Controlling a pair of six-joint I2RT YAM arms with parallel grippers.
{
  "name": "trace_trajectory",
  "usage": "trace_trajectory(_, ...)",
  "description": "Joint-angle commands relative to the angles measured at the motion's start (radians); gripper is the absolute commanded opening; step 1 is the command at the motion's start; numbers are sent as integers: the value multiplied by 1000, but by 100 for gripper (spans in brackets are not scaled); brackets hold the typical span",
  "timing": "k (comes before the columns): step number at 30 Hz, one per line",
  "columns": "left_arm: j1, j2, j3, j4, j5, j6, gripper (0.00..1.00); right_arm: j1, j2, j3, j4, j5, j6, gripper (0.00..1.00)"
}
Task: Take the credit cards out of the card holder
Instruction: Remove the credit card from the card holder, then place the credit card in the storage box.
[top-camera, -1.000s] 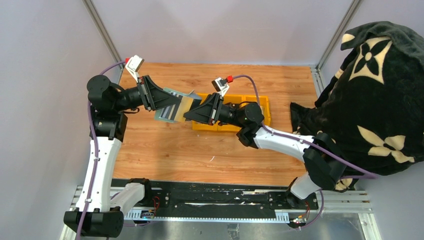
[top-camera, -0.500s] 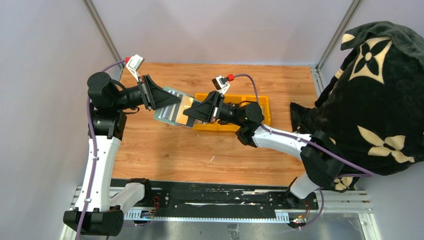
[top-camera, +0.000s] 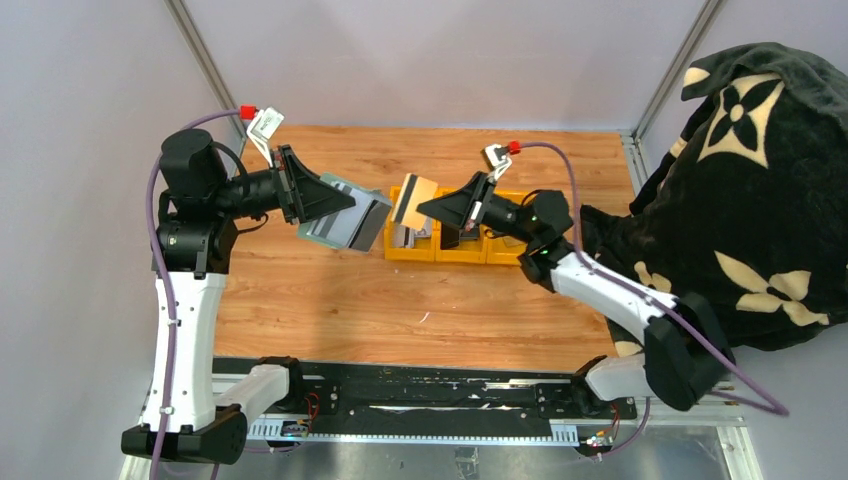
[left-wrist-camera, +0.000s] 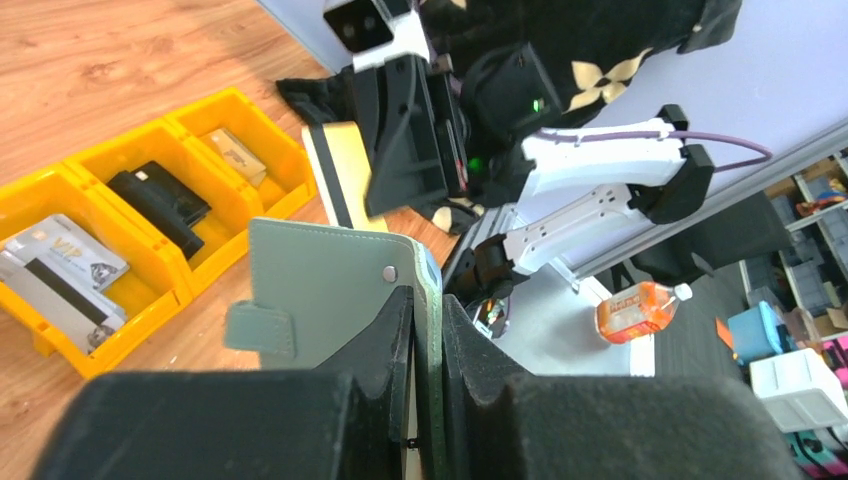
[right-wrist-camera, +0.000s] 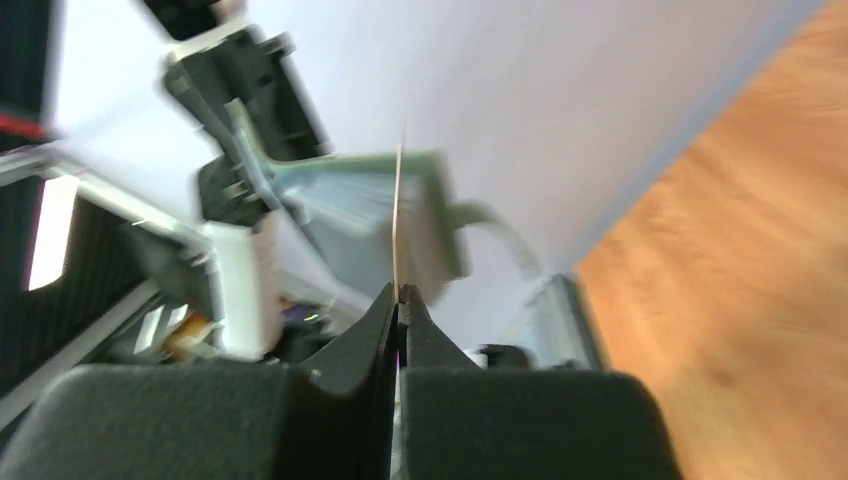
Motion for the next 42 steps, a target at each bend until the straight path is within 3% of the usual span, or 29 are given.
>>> trace_trajectory(1,-4,0,28,-89,-4,97,0,-147,-133,57,-587,-90,-300,0)
trace_trajectory(3,-4,1,23,-90,-8,101,0,-194,-182,138,-952,-11,-514,0)
trace_trajectory(5,-4,1,18,-93,-14,107,0,-237,-187,198,-1199,73,-686,0)
trace_trajectory(10,-4,3,8,-93,-13,107,0,-342,-123,253,-1462,256,-886,0)
trace_trajectory(15,-3,-4,7,-89,-3,103,0,-363,14,315,-1571,486,-1005,0)
trace_trajectory(20,-4,-10,7,-89,7,100,0,-380,152,397,-1628,586,-1049,0)
trace_trajectory(33,-4,-13,7,-74,27,85,0,-399,344,483,-1650,583,-1063,0)
trace_trajectory(42,-4,-17,5,-64,46,72,0,-397,327,499,-1686,702,-1039,29)
